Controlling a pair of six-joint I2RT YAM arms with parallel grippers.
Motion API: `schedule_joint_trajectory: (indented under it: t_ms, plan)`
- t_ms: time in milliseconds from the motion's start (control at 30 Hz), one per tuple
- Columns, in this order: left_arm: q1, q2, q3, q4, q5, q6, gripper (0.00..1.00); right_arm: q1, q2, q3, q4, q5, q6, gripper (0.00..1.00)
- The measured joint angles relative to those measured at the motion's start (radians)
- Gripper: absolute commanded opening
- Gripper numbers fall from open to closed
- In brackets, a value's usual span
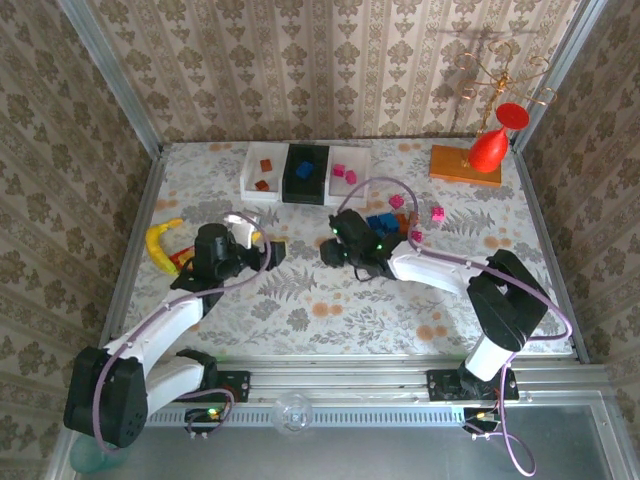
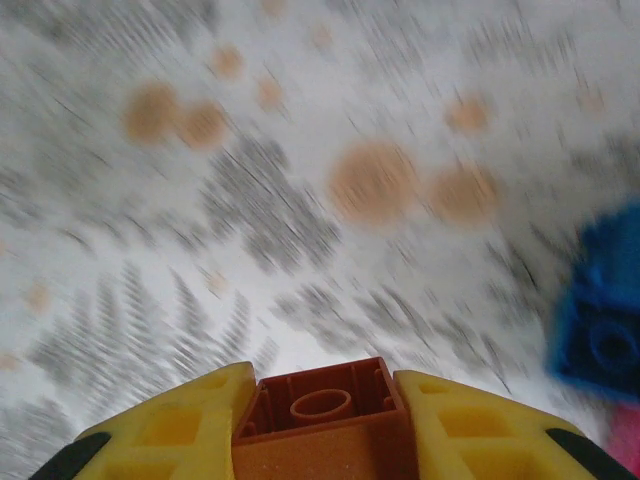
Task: Sort the legos into containers by color
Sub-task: Pick up the lego from the center of the table, then place the lego in the container.
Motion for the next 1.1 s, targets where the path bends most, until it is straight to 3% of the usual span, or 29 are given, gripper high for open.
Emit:
schedule_joint_trajectory:
  t_ms: [300,567,833,1000,1100]
  plan:
    - [0.074,0.002,0.003,-0.005,-0.199,-0.147,0.81,-0.019,0.312,0.378,0.229,-0.019,-0.01,0.33]
    - [0.085,0.002,0.011,-0.027,-0.229,-0.154,0.81,-0.085,0.682,0.797,0.288,-0.045,-0.012,0.36]
    - [0.086,-0.009,0.011,-0.047,-0.225,-0.154,0.81,-0.122,0.996,1.288,0.196,-0.057,-0.064,0.38]
    - [0.086,-0.028,0.011,-0.057,-0.224,-0.154,0.81,-0.13,1.155,1.582,0.11,-0.084,-0.085,0.54]
    - [0.086,-0.035,0.011,-0.058,-0.22,-0.154,0.81,-0.135,1.172,1.614,0.079,-0.094,-0.094,0.68]
